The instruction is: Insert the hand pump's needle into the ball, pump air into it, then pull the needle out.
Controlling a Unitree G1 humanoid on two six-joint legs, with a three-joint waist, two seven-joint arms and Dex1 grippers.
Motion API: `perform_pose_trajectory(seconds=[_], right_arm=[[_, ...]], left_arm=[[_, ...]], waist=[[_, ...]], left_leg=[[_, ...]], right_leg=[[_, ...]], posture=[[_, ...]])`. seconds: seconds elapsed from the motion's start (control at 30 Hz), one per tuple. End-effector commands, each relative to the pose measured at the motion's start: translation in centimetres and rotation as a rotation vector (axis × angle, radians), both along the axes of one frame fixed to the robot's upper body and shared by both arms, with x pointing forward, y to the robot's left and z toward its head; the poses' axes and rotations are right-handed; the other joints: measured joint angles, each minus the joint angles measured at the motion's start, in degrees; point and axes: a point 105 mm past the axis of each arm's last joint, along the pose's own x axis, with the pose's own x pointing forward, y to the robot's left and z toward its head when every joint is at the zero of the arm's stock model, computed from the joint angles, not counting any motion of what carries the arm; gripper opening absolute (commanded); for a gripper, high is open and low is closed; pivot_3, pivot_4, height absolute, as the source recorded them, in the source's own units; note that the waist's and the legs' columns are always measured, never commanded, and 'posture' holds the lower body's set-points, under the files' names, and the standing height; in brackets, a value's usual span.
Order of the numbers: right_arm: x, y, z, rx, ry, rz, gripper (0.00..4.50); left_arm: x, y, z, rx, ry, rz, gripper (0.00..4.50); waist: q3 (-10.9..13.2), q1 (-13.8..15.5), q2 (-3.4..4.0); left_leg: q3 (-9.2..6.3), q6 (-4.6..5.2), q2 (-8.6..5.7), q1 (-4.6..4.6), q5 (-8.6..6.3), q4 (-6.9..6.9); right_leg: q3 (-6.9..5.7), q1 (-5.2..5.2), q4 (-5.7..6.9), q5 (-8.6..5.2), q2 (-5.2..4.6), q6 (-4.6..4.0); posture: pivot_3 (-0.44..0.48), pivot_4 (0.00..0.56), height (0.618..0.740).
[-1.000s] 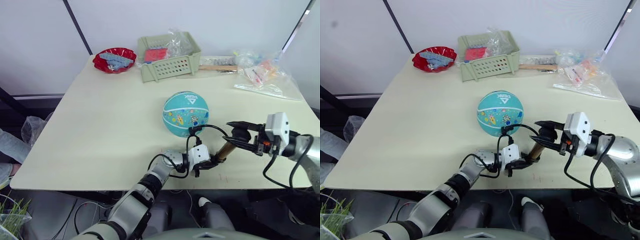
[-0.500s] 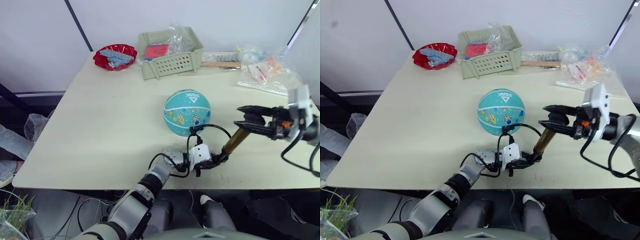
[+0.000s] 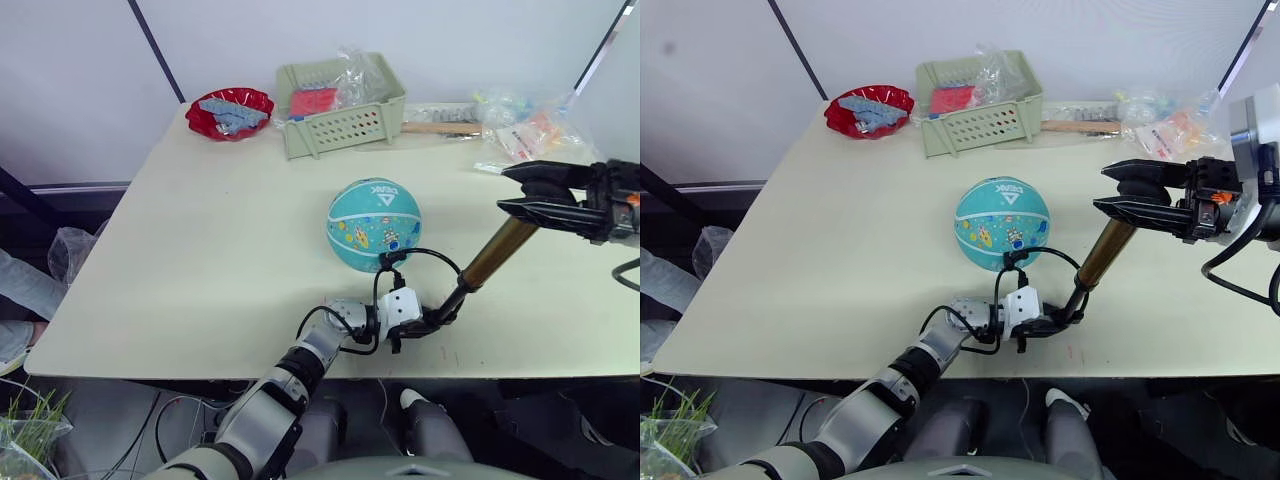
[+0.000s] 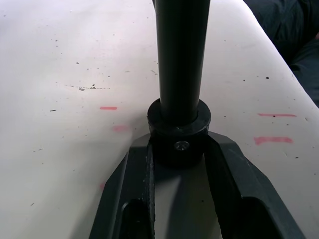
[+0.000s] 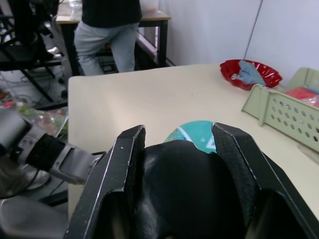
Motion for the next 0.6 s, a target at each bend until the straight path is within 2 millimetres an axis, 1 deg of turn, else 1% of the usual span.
perform_pose_trajectory(seconds=[0.03, 0.07, 0.13, 0.2, 0.33, 0.37, 0.43, 0.53, 0.6], right_arm=[[0.8, 0.9, -5.0, -0.055, 0.033, -0.038, 1.67], [0.8, 1.1, -6.3, -0.078, 0.034, -0.038, 1.67], [1.2, 1.4, -7.8, -0.055, 0.050, -0.067, 1.67], [1.2, 1.7, -9.7, -0.071, 0.058, -0.075, 1.67], [1.4, 1.9, -12.2, -0.073, 0.064, -0.099, 1.67], [1.5, 1.9, -13.4, -0.100, 0.068, -0.110, 1.67], [1.5, 1.9, -14.9, -0.127, 0.074, -0.124, 1.67], [1.7, 1.8, -14.8, -0.088, 0.070, -0.149, 1.67], [1.9, 1.9, -13.0, -0.034, 0.047, -0.133, 1.67]], left_arm=[[-2.3, 3.2, -5.4, 0.184, 0.153, 0.026, 1.05], [-2.3, 3.2, -5.3, 0.184, 0.152, 0.025, 1.05], [-2.2, 3.2, -5.3, 0.184, 0.150, 0.026, 1.05], [-2.2, 3.2, -5.3, 0.185, 0.149, 0.028, 1.05], [-2.2, 3.1, -5.3, 0.184, 0.152, 0.032, 1.05], [-2.1, 3.2, -5.3, 0.184, 0.154, 0.034, 1.05], [-2.1, 3.2, -5.3, 0.184, 0.154, 0.035, 1.05], [-2.1, 3.2, -5.2, 0.184, 0.155, 0.035, 1.05], [-2.0, 3.2, -5.2, 0.184, 0.155, 0.034, 1.05]], waist=[[-0.08, -0.04, -0.01], [-0.25, -0.08, -0.14], [-0.43, -0.20, -0.30], [-0.64, -0.53, -0.42], [-0.85, -0.70, -0.51], [-0.89, -0.73, -0.54], [-1.00, -0.77, -0.61], [-1.00, -0.82, -0.62], [-0.99, -0.83, -0.58]], left_leg=[[0.00, 0.00, 0.00, 0.01, 0.00, -0.01], [0.01, 0.00, 0.01, 0.04, 0.00, -0.01], [0.01, -0.01, 0.11, 0.15, 0.00, -0.05], [0.02, -0.02, 0.16, 0.28, 0.00, -0.06], [0.02, -0.02, 0.14, 0.34, 0.00, -0.07], [0.03, -0.02, 0.13, 0.35, 0.00, -0.07], [0.02, -0.02, 0.12, 0.37, 0.00, -0.07], [0.01, -0.02, 0.12, 0.41, 0.00, -0.06], [0.00, -0.02, 0.11, 0.41, 0.00, -0.06]], right_leg=[[0.00, 0.00, 0.00, -0.01, 0.00, 0.01], [0.02, 0.01, 0.00, -0.01, 0.02, 0.02], [0.03, 0.08, 0.01, -0.03, 0.04, 0.05], [0.03, 0.21, 0.01, -0.03, 0.06, 0.05], [0.03, 0.25, 0.01, -0.03, 0.18, 0.05], [0.04, 0.25, 0.01, -0.03, 0.17, 0.05], [0.04, 0.26, 0.01, -0.03, 0.18, 0.05], [0.04, 0.32, 0.01, -0.03, 0.17, 0.05], [0.04, 0.32, 0.01, -0.03, 0.17, 0.05]], posture=[[0.000, 0.150, 0.740], [0.000, 0.150, 0.740], [0.000, 0.150, 0.740], [0.000, 0.150, 0.740], [0.000, 0.150, 0.740], [0.000, 0.150, 0.740], [0.000, 0.150, 0.740], [0.000, 0.150, 0.740], [0.000, 0.150, 0.740]])
